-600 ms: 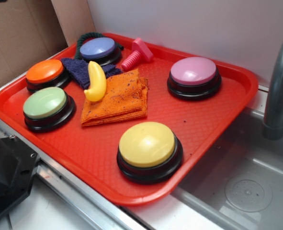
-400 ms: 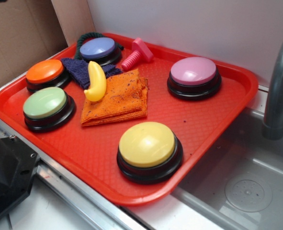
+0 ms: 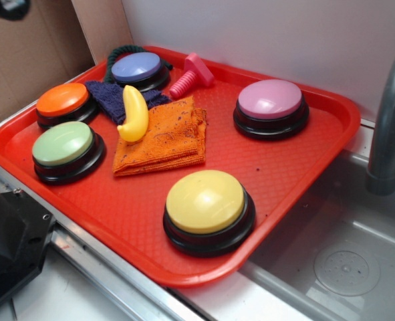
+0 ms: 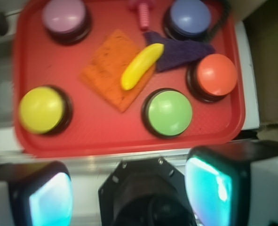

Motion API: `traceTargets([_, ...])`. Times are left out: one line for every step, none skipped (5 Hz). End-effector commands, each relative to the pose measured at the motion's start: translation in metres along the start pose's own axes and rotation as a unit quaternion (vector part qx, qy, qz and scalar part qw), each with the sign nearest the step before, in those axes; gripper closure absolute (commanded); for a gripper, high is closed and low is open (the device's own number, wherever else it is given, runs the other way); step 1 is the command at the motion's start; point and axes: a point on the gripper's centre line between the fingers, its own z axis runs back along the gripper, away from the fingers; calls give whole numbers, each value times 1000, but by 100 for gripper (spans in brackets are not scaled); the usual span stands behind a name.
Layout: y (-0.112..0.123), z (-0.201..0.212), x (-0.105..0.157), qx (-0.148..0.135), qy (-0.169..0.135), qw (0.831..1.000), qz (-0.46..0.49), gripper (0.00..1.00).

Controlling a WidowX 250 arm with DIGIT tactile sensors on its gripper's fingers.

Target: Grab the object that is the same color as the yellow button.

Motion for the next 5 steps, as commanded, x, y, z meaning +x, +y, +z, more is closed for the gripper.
traceTargets([9,-50,39,10,-36,992,119,0])
traceTargets([16,-80,55,20,-31,985,168,0])
traceTargets([16,-108,72,26,-47,983,175,0])
traceTargets([15,-140,86,46,-65,976,201,0])
traceTargets([16,-157,91,36,-64,975,208,0])
